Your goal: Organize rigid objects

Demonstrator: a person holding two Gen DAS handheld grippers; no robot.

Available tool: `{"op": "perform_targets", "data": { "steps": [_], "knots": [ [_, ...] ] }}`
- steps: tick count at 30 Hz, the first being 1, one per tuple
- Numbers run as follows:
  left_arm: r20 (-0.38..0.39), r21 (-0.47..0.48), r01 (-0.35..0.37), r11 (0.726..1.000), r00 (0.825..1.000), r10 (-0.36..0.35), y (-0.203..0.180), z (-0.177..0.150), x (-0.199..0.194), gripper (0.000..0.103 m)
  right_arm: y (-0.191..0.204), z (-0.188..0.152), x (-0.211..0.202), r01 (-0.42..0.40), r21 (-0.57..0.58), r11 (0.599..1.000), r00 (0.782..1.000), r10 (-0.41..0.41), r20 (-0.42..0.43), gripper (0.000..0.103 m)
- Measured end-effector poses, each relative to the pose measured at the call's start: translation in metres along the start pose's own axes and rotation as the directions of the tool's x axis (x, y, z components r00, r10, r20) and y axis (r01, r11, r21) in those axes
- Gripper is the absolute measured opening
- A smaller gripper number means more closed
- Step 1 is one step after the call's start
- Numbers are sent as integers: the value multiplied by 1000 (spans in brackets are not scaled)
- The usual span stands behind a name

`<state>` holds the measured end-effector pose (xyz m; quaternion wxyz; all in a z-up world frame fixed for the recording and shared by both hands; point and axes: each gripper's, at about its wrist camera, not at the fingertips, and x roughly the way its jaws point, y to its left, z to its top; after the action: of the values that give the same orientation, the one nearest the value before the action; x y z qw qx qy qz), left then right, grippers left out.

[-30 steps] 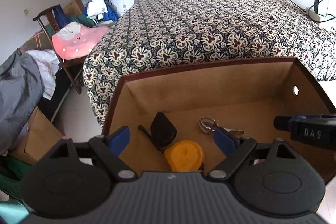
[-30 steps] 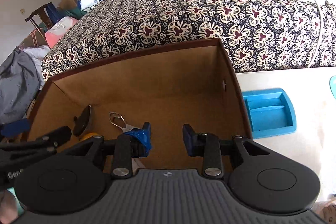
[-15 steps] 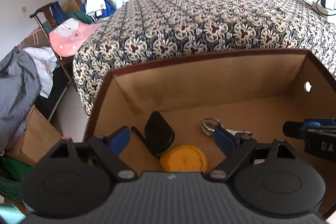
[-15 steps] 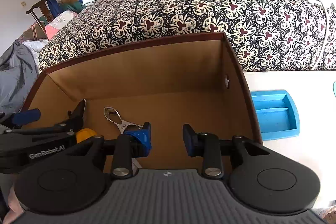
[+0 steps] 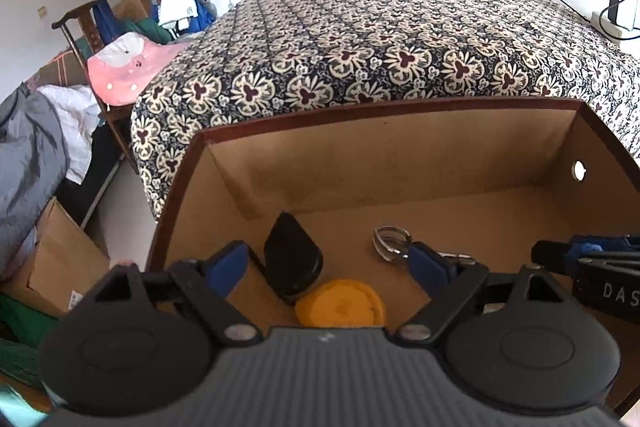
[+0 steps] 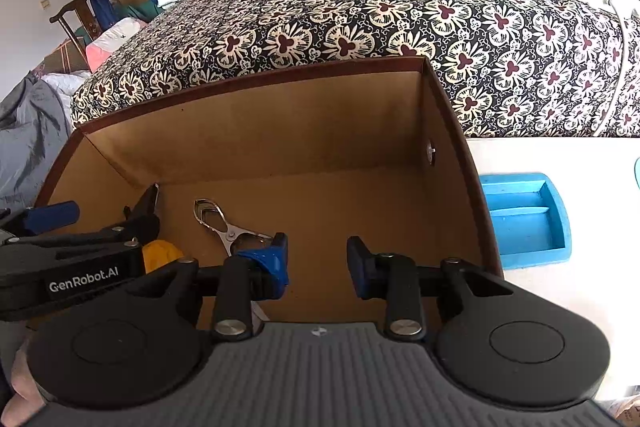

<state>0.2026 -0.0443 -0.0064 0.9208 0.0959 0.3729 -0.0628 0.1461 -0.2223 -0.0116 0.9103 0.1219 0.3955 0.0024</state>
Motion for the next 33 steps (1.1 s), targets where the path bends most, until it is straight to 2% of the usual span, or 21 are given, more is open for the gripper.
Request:
{"op": "perform_targets", "data": {
  "steps": [10,15,19,22,33],
  "knots": [
    [-8,23,-8,1000,1000,8,-4,0,2,89,0,-2,0,5,5,1000,1000,-5,13,13],
    [-14,30,3,1000,1000,-2,-4,0,3,89,1,-6,6,-4,-7,1000,1000,4,-8,12],
    [-15,37,1,999,1000,-1,-5,1,3,89,8,-11,6,53,-42,998,998,-51,32,13],
    [-16,34,6,999,1000,-6,-4,1,3,89,3,-9,7,22,-29,999,1000,-22,15,13],
    [-17,29,-1,1000,1000,2,-5,0,3,89,3,-11,6,14,-23,1000,1000,-14,28,13]
  ]
}}
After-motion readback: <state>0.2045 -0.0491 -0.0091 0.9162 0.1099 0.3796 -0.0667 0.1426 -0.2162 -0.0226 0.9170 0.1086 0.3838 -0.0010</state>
